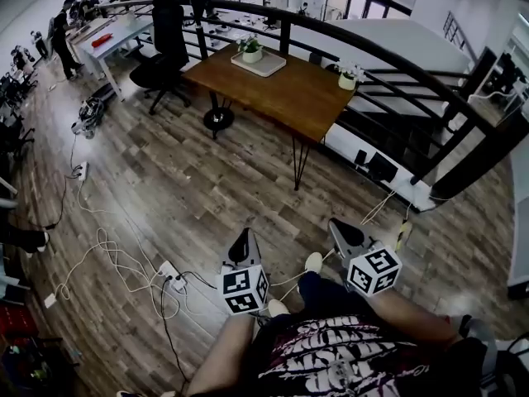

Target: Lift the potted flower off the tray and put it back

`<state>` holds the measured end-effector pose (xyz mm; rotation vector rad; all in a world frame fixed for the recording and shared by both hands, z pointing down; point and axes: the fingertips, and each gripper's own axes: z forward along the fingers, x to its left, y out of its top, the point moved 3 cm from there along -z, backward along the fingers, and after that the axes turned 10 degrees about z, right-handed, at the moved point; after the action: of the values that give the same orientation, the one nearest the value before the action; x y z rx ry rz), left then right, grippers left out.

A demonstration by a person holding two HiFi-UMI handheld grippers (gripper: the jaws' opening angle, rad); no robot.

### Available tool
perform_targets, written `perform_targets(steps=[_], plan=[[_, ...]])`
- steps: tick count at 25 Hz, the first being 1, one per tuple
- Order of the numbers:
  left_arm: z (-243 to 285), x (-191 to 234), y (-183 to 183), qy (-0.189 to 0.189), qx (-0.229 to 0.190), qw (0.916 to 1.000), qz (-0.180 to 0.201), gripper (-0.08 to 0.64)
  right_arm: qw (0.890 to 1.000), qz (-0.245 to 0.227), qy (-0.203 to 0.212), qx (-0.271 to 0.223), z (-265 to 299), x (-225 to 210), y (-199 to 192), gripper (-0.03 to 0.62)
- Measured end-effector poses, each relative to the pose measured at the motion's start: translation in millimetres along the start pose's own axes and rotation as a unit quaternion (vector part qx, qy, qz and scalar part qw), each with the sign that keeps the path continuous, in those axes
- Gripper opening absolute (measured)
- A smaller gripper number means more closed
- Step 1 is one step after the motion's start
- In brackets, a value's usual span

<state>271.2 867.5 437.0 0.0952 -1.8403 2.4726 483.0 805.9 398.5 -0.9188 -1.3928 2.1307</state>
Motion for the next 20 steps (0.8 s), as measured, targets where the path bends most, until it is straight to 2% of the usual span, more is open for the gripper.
perform_targets(steps=[6,12,20], plan=[[-1.0,17.0,-0.8,0.017,-0.003,0.9998,-0.013,0.009,1.0,-0.005,0.022,0.007,20.9,10.0,4.5,-0.002],[6.4,40.2,-1.9,0.032,0.007,0.9994,-0.01,0.009,0.999,0.005,0.045,0.012,53.6,19.2,2.9,-0.002],[53.2,61.0,-4.7,0.038,0.037,0.9986,0.007,0.009,0.998,0.029,0.048,0.01,108.6,-10.2,7.2,-0.002]])
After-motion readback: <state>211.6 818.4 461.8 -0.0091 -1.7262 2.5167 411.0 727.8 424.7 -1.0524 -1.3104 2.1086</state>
